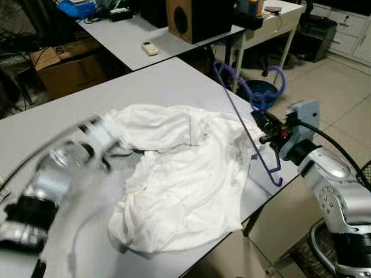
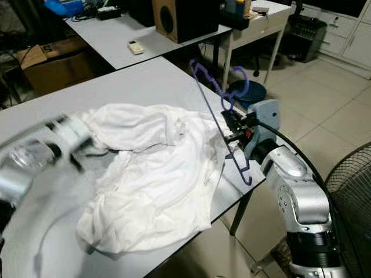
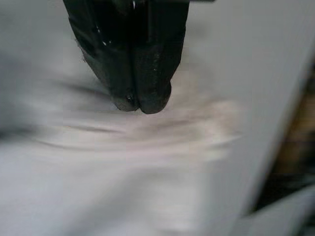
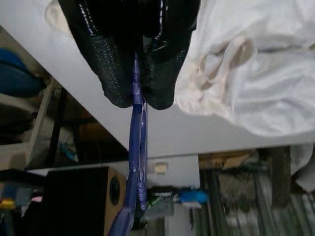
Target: Hang hanger
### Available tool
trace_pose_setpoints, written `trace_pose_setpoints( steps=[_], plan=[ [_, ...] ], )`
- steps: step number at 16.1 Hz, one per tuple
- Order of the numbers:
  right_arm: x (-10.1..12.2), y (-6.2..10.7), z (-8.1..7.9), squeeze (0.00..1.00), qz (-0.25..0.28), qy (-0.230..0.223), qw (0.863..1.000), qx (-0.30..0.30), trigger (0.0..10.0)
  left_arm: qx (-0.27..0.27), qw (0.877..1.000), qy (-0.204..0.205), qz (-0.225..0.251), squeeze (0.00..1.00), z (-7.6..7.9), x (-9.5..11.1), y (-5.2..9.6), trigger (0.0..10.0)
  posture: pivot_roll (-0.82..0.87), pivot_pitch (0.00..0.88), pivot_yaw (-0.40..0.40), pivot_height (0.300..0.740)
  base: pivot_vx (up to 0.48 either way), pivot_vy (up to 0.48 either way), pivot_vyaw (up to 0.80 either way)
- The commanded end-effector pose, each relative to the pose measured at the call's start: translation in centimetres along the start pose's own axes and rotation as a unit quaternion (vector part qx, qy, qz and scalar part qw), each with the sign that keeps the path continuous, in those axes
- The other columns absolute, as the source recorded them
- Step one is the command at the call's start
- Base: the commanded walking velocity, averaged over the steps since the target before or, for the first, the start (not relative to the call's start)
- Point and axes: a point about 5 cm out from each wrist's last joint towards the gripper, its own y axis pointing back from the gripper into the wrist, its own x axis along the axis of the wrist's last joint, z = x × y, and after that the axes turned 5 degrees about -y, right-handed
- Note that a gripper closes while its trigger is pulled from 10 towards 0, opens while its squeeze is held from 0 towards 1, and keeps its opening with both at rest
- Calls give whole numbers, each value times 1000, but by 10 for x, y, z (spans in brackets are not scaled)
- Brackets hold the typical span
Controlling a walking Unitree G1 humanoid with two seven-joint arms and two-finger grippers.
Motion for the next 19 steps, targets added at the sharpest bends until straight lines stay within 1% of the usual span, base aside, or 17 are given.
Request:
trace_pose_setpoints(
  steps=[1,2,3,4,5,6,7,8,10,11,13,14,15,16,17,18,19],
  plan=[
    [10,2,-4,0,30,2,1000,9,10000,37,999,5,-8,0,-6,-5,-2,10000,-144,0,106,740,0,0,0],
    [11,7,-10,0,41,1,999,20,10000,98,995,6,-7,0,-18,-5,-4,10000,-150,0,118,740,0,0,0],
    [17,21,-19,0,54,2,998,30,10000,166,985,49,23,0,-42,6,-1,10000,-162,0,137,740,0,0,0],
    [20,24,-21,0,59,2,998,32,10000,173,982,64,41,0,-48,11,1,10000,-165,0,140,740,0,0,0],
    [22,29,-21,0,63,7,998,26,10000,172,976,103,83,0,-57,23,2,10000,-171,0,152,740,0,0,0],
    [22,31,-16,0,57,14,998,4,10000,121,973,148,131,0,-54,36,0,10000,-157,0,155,740,0,0,0],
    [19,33,-10,0,48,16,998,-26,10000,50,966,182,178,0,-44,50,0,10000,-142,11,152,740,0,0,0],
    [5,38,-4,0,20,6,996,-88,10000,-120,949,165,242,0,-7,65,7,10000,-131,40,145,740,0,0,0],
    [-4,48,-17,0,-9,-7,996,-92,10000,-252,924,135,254,0,32,67,26,10000,-133,68,108,740,0,0,0],
    [-9,64,-31,0,-28,-19,997,-70,10000,-324,902,141,250,0,64,63,42,10000,-134,59,80,740,0,0,0],
    [-9,66,-32,0,-29,-21,997,-70,10000,-330,901,139,246,0,68,62,43,10000,-134,59,80,740,0,0,0],
    [-9,68,-33,0,-27,-27,997,-65,10000,-351,891,142,251,0,76,64,48,10000,-145,47,84,740,0,0,0],
    [-11,70,-34,0,-27,-39,997,-63,10000,-387,877,142,248,675,93,64,50,10000,-152,39,88,740,0,0,0],
    [-11,71,-34,0,-28,-42,997,-64,10000,-395,876,132,241,675,98,64,49,10000,-152,39,88,740,0,0,0],
    [-16,71,-30,0,-37,-39,996,-70,10000,-410,878,100,223,1000,104,62,44,10000,-136,49,98,740,0,0,0],
    [-21,73,-26,0,-49,-34,995,-84,10000,-419,878,86,214,1000,107,61,42,10000,-133,48,103,740,0,0,0],
    [-28,79,-19,0,-69,-39,989,-127,10000,-424,879,75,202,1000,112,60,40,10000,-140,47,109,740,0,0,0]
  ],
)
